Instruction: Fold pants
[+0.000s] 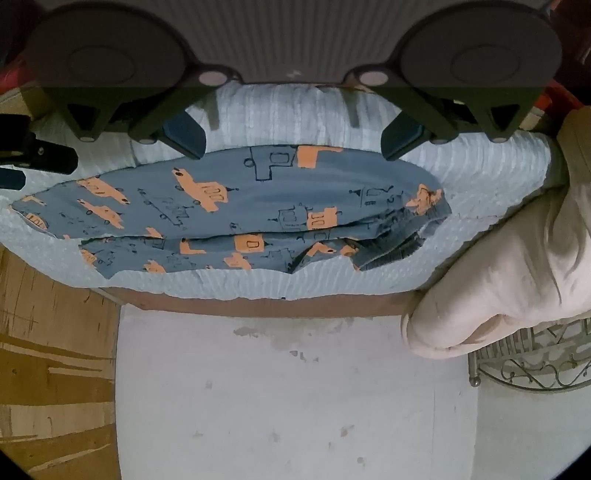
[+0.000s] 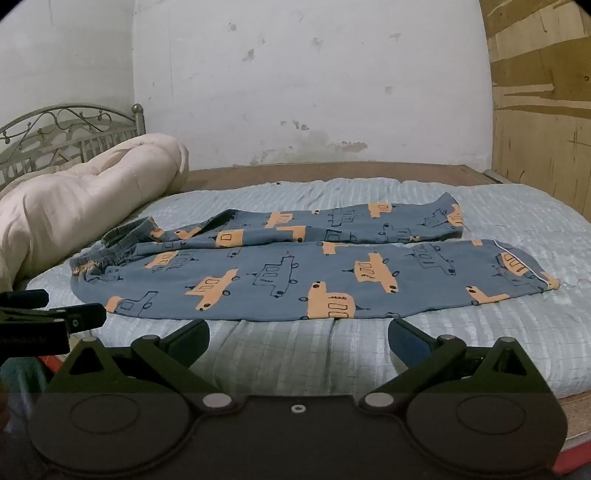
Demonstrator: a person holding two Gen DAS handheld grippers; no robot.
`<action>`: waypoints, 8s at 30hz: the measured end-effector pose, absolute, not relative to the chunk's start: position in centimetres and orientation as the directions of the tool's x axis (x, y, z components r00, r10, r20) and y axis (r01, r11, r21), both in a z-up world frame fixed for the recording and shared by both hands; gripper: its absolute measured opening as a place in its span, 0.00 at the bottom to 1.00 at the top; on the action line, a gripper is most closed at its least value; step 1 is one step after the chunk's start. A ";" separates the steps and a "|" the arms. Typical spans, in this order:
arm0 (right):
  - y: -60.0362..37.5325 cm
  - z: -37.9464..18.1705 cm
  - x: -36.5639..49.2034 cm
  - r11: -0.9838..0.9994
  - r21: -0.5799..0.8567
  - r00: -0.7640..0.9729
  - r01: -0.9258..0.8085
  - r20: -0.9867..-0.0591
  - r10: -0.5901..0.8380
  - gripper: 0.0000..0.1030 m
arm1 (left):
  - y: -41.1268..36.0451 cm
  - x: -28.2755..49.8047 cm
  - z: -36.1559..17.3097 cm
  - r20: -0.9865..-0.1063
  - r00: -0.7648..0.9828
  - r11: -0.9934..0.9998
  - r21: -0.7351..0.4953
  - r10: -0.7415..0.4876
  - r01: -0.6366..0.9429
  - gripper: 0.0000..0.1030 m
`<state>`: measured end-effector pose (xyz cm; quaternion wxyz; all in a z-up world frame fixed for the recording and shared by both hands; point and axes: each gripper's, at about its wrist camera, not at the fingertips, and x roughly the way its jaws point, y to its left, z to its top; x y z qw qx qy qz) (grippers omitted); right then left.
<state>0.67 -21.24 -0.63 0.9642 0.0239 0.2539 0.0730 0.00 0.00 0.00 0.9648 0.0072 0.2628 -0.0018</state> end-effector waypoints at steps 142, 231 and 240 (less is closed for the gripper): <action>-22.1 2.0 13.9 0.963 0.060 0.771 -0.262 -0.588 0.246 0.99 | 2.8 15.8 3.1 -0.631 0.774 0.992 0.124 0.050 0.038 0.99; -11.1 -0.4 47.7 0.613 -0.218 0.544 -0.759 -0.730 0.414 0.01 | 16.5 40.4 0.3 -0.729 0.685 0.982 0.131 0.003 0.135 0.00; -10.5 -2.1 49.0 0.623 -0.152 0.494 -0.768 -0.759 0.423 0.26 | 17.0 40.5 -1.2 -0.744 0.668 0.980 0.125 -0.012 0.157 0.04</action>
